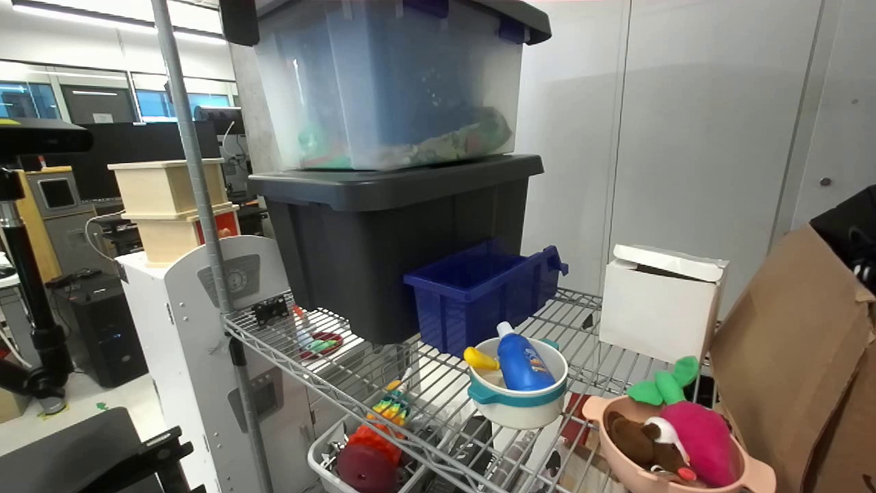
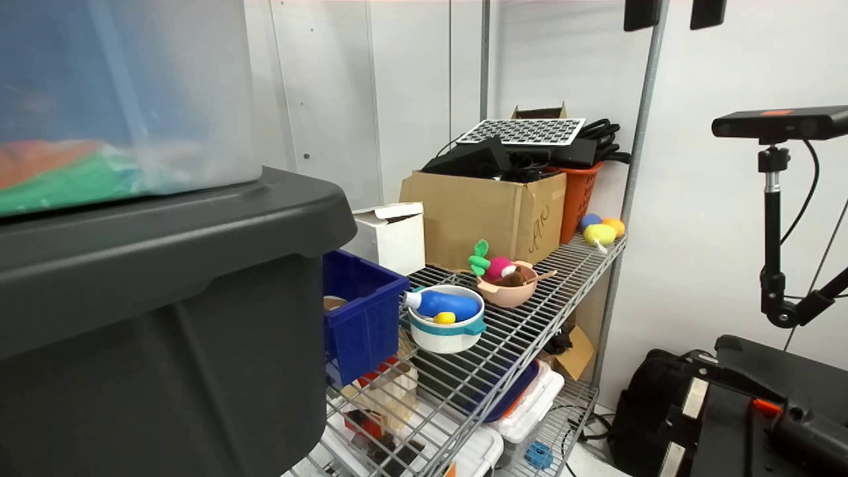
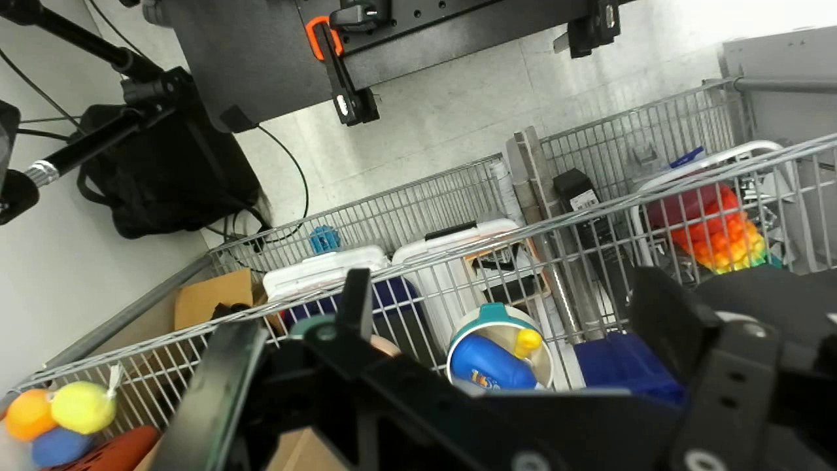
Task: Move the brown doll to the left bowl
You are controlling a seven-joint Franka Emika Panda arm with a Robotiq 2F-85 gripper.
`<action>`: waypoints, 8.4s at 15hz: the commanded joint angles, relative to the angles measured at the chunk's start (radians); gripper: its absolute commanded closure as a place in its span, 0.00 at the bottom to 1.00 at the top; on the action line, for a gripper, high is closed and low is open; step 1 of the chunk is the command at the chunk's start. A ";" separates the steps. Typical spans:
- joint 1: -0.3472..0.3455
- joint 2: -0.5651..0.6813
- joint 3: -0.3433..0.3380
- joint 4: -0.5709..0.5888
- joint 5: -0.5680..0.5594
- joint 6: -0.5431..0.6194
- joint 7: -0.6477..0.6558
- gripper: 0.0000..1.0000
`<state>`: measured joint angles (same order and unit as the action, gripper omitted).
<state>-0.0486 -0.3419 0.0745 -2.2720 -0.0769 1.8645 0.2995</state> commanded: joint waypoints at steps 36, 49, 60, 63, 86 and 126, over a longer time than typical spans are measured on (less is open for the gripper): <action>0.004 0.902 -0.148 0.473 0.008 0.425 -0.241 0.00; 0.000 1.130 -0.244 0.708 0.002 0.361 -0.049 0.00; 0.006 1.251 -0.313 0.870 -0.004 0.306 0.131 0.04; 0.009 1.272 -0.313 0.890 -0.008 0.292 0.141 0.31; 0.027 1.193 -0.298 0.867 0.003 0.286 0.131 0.98; -0.019 1.017 -0.107 0.703 0.065 0.281 -0.325 0.98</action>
<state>-0.0379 0.7006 -0.0612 -1.5548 -0.0349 2.1724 0.0478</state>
